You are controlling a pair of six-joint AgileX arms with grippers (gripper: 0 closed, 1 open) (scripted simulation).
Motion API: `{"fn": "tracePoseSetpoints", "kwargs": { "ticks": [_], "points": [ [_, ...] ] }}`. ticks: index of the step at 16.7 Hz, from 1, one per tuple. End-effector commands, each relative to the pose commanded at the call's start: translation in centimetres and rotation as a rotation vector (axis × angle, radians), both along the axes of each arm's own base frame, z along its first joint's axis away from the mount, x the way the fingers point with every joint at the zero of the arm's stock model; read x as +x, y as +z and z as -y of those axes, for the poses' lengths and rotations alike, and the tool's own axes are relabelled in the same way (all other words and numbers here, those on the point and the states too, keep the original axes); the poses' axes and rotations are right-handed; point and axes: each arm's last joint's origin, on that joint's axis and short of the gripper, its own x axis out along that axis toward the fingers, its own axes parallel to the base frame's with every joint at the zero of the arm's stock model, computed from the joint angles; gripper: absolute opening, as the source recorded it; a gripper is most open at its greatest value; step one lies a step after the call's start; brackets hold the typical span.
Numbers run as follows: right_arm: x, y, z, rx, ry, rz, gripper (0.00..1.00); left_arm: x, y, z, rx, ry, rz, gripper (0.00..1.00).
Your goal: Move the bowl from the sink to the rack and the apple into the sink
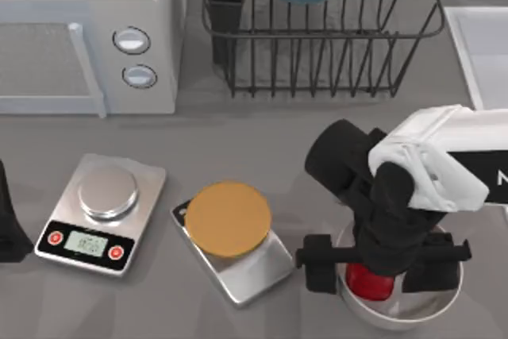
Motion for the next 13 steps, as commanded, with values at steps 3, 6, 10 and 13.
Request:
{"fn": "tracePoseSetpoints", "kwargs": {
  "ticks": [3,6,10,13],
  "points": [
    [0.0,0.0,0.0,0.0,0.0,0.0,0.0,0.0,0.0,0.0,0.0,0.0,0.0,1.0],
    [0.0,0.0,0.0,0.0,0.0,0.0,0.0,0.0,0.0,0.0,0.0,0.0,0.0,1.0],
    [0.0,0.0,0.0,0.0,0.0,0.0,0.0,0.0,0.0,0.0,0.0,0.0,0.0,1.0],
    [-0.7,3.3,0.1,-0.031,0.013,0.014,0.0,0.0,0.0,0.0,0.0,0.0,0.0,1.0]
  ]
}}
